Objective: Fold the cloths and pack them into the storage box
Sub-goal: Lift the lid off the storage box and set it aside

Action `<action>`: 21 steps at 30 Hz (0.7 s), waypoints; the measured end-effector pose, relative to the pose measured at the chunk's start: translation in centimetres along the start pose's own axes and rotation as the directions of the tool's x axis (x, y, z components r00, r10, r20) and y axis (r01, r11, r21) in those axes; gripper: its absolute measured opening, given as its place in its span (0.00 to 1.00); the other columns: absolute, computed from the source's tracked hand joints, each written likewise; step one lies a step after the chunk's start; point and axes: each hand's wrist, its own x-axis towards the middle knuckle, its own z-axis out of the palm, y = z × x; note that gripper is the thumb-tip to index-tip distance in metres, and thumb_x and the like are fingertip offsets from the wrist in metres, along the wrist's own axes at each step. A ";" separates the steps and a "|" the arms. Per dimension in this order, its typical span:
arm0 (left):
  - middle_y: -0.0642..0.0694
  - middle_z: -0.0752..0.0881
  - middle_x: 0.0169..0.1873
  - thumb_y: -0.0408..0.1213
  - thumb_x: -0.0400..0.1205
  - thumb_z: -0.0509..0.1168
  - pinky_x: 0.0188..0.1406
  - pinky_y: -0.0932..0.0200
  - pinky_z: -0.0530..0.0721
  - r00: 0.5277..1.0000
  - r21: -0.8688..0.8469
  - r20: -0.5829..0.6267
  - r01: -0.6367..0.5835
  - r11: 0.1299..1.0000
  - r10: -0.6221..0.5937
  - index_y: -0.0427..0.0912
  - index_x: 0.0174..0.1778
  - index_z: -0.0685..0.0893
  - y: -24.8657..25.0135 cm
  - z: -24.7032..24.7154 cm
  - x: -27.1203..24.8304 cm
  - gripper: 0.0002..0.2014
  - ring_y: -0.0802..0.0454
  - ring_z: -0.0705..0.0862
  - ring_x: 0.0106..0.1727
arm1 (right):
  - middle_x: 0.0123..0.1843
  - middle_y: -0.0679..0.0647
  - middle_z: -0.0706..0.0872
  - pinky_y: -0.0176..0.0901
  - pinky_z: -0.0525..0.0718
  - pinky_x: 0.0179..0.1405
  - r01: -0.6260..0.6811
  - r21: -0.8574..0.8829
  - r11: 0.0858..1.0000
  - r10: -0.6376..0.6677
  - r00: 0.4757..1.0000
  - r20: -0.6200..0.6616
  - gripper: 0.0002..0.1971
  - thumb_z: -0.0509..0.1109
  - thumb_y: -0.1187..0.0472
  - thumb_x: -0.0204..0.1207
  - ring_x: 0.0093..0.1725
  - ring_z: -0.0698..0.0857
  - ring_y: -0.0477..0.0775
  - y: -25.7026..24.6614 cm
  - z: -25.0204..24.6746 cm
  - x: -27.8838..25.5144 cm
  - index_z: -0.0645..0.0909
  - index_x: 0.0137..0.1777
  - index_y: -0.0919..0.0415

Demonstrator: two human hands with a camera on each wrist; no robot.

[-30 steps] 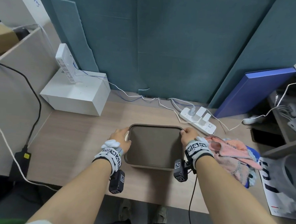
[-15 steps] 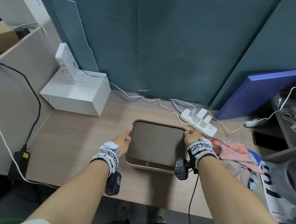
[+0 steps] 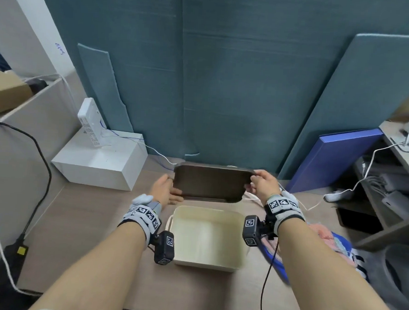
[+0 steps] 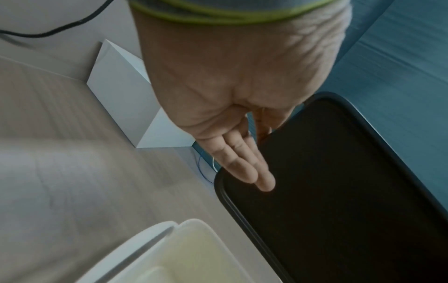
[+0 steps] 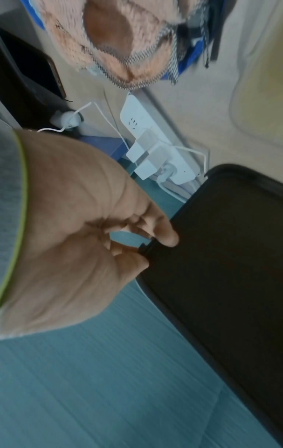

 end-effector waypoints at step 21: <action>0.42 0.88 0.63 0.41 0.85 0.67 0.71 0.44 0.81 0.996 0.389 -0.087 0.058 0.919 -0.026 0.42 0.73 0.82 -3.5 -0.7 9.3 0.20 0.40 0.86 0.64 | 0.39 0.53 0.83 0.34 0.83 0.47 -0.107 -0.533 0.839 0.208 0.969 0.133 0.24 0.73 0.81 0.76 0.46 0.84 0.54 5.4 4.8 5.2 0.80 0.72 0.73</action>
